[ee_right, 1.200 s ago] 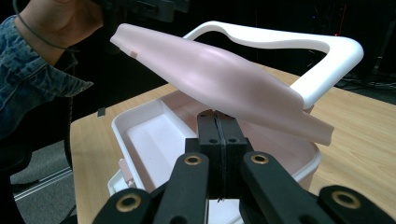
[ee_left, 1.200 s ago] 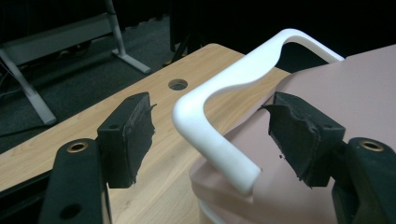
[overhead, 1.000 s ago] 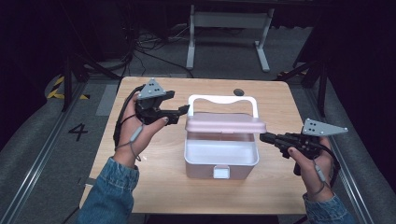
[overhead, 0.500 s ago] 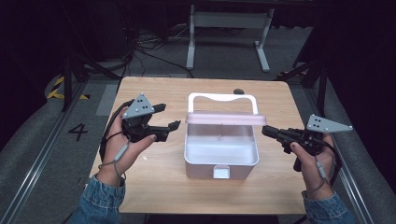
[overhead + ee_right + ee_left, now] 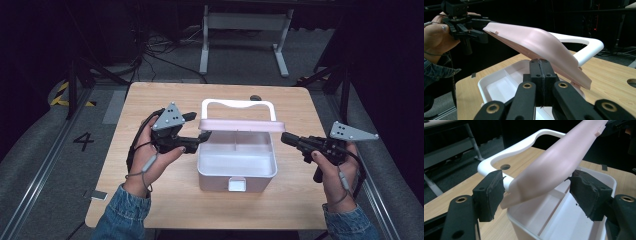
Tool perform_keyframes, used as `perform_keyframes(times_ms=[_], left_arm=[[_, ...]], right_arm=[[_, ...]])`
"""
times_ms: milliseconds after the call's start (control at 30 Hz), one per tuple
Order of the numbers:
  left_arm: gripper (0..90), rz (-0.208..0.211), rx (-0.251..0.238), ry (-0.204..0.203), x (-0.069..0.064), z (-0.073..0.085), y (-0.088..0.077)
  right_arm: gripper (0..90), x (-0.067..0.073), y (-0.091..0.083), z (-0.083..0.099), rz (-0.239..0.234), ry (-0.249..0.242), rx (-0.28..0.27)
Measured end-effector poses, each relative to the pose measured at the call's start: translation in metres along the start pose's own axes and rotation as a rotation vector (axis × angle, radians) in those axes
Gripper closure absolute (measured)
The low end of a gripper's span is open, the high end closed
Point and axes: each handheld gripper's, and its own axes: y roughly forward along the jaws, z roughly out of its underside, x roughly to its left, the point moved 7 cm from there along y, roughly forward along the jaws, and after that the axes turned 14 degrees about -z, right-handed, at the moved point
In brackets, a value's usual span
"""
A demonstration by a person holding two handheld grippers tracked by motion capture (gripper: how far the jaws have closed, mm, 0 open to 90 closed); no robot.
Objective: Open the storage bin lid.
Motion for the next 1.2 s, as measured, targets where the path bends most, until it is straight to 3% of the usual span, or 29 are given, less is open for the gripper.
perform_keyframes(times_ms=[267, 600, 800, 1200], left_arm=[[31.3, -0.009, -0.039, 0.023, -0.004, -0.005, 0.013], [38.8, 0.001, -0.031, 0.032, -0.011, -0.007, 0.032], [46.7, -0.006, -0.048, 0.034, -0.011, -0.008, 0.035], [53.5, -0.031, -0.073, 0.043, -0.003, -0.011, 0.037]], right_arm=[[90.0, 0.0, 0.0, 0.0, -0.001, 0.001, -0.004], [90.0, -0.001, 0.0, 0.0, 0.004, 0.001, -0.006], [90.0, -0.002, 0.0, 0.0, 0.004, 0.0, -0.002], [90.0, 0.001, -0.001, 0.0, 0.008, -0.009, -0.004]])
